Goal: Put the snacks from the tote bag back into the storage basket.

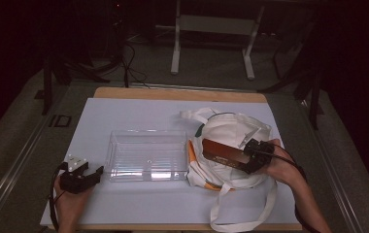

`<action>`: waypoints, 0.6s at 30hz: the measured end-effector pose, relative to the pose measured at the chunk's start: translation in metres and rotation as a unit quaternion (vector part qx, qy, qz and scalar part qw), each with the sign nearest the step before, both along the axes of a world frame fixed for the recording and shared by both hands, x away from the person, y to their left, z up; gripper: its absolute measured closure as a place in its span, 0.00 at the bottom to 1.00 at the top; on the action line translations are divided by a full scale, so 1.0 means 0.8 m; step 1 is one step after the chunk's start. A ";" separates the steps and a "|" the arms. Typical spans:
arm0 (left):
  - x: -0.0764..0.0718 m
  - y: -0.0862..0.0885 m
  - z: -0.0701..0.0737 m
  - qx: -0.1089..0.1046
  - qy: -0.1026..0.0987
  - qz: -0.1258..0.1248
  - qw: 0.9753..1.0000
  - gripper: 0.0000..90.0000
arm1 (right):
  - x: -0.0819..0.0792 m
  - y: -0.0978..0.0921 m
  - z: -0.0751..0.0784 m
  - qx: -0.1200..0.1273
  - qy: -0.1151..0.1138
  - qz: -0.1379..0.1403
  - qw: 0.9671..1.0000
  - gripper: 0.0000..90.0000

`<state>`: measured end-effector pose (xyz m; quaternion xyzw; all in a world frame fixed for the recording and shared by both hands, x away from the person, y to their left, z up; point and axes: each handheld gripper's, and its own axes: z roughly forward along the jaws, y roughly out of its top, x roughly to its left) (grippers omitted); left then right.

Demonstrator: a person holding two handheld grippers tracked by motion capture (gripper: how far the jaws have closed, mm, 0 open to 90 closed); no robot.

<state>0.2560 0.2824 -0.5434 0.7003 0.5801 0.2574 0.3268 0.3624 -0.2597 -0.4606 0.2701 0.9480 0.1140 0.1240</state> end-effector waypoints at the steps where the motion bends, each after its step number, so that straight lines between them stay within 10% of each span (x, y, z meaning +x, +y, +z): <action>1: 0.000 0.000 0.000 0.000 0.000 0.000 1.000 0.44 | 0.000 0.001 -0.001 -0.004 0.002 0.002 1.000 0.32; 18: 0.000 0.000 0.000 0.001 0.003 -0.002 1.000 0.44 | 0.009 0.013 -0.002 -0.025 0.060 0.025 0.998 0.42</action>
